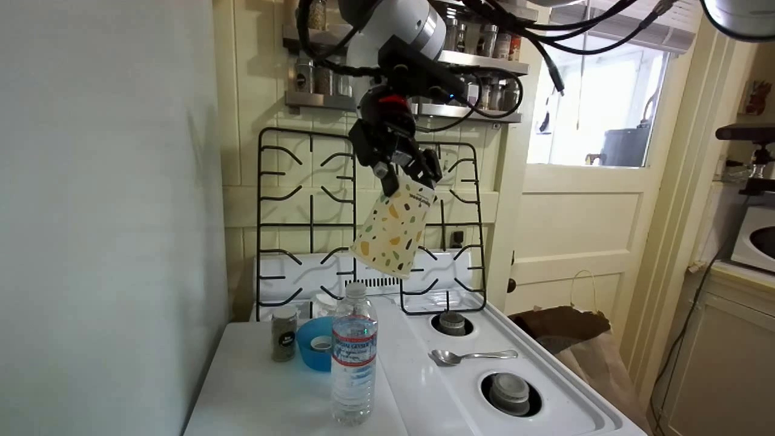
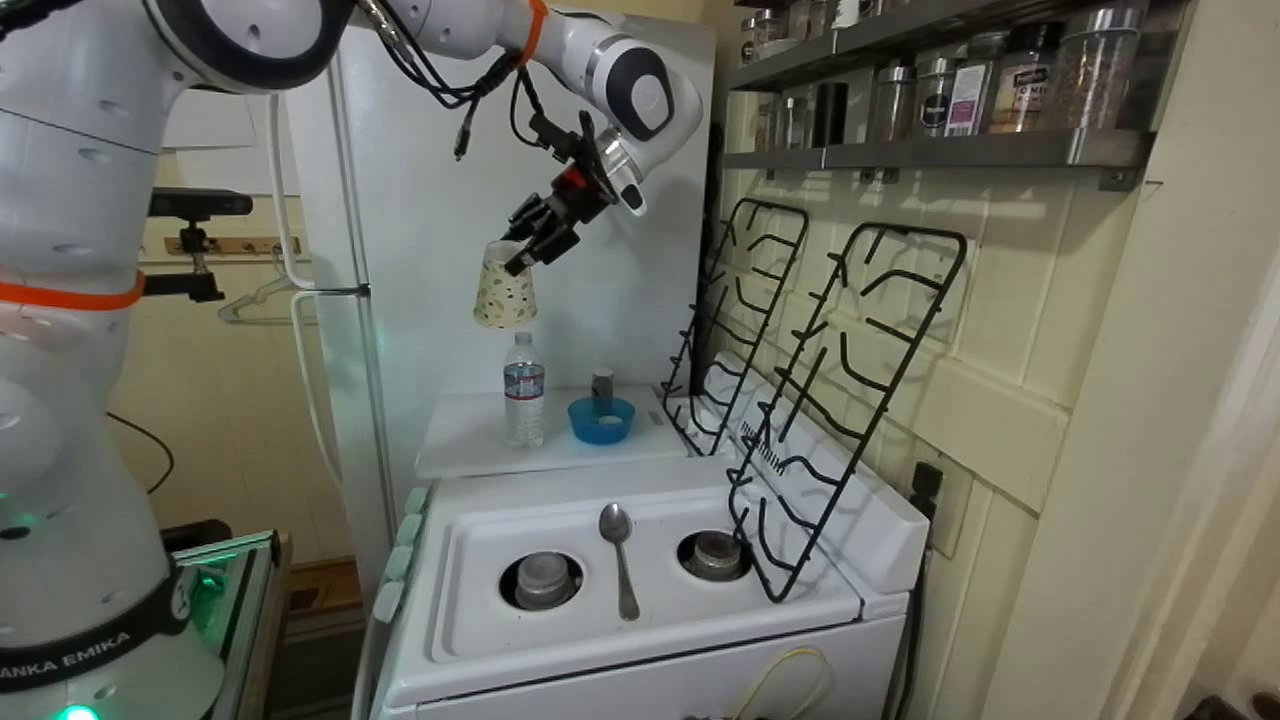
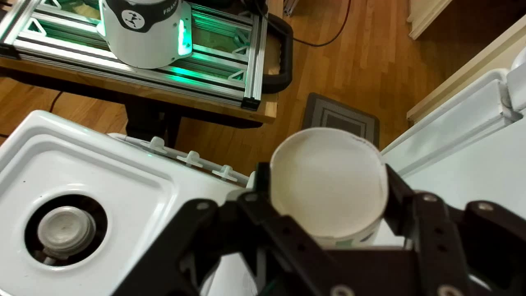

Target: Place the paper cup on top of the plastic water bottle

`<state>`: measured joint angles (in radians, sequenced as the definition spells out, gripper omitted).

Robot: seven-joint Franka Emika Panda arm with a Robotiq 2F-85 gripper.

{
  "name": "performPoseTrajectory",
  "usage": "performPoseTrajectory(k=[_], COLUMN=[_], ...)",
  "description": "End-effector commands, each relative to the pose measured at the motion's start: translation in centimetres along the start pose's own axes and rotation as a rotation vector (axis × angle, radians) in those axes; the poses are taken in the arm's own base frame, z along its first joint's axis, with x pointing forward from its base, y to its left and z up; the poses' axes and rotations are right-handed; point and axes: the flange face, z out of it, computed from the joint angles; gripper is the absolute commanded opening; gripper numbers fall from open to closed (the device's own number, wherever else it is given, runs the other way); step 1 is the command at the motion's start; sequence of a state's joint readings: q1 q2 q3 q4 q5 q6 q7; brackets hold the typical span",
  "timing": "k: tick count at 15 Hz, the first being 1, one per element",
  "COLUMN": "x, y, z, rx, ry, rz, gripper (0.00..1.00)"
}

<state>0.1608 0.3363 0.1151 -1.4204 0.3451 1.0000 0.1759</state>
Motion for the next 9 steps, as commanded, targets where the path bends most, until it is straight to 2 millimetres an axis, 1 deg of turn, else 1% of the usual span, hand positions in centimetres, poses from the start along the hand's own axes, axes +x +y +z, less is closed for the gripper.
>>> performPoseTrajectory(k=[1,5,9], x=[1.3,2.5,3.8], y=[-0.3,-0.9,-1.6], z=[-0.5,-0.7,-0.4], rx=[-0.033,-0.058,-0.075], ry=[0.026,0.074,0.116], rz=[0.054,0.081,0.091], gripper=[0.38,0.38,0.38])
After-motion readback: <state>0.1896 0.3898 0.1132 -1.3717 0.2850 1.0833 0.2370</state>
